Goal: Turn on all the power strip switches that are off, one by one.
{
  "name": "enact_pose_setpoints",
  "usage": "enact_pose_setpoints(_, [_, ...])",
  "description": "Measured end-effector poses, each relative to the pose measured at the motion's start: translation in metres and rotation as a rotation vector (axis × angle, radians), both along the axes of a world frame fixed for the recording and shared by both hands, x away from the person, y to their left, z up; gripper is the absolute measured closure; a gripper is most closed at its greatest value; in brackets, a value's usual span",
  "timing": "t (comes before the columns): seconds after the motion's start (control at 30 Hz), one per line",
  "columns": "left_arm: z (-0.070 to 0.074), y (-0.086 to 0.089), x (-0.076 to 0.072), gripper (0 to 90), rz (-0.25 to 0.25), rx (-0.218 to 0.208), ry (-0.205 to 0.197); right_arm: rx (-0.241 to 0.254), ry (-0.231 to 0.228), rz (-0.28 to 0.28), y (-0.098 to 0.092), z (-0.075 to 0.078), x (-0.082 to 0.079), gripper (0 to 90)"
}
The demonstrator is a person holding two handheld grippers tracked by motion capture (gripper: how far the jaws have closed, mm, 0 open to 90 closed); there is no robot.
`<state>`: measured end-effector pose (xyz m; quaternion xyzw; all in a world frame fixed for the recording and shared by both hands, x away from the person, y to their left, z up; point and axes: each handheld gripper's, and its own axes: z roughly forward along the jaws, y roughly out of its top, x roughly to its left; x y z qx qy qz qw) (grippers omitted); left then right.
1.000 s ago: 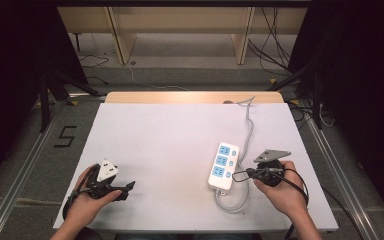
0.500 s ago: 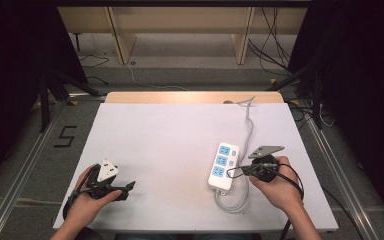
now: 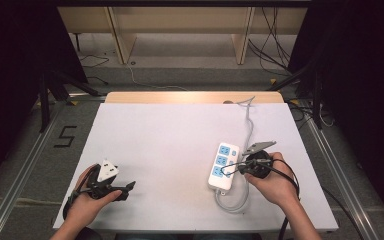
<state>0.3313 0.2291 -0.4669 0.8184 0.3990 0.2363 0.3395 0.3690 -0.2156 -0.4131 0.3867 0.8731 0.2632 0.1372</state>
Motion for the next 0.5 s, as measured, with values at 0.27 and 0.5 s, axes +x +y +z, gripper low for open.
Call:
enact_pose_setpoints(0.27, [0.000,-0.001,0.000,18.1,-0.005,0.007,0.001,-0.020,0.030,0.011,0.006,0.001,0.004,90.0])
enact_pose_setpoints(0.5, [0.000,-0.001,0.000,18.2,-0.007,0.008,0.000,-0.038,0.053,0.023,0.012,0.002,0.007,90.0])
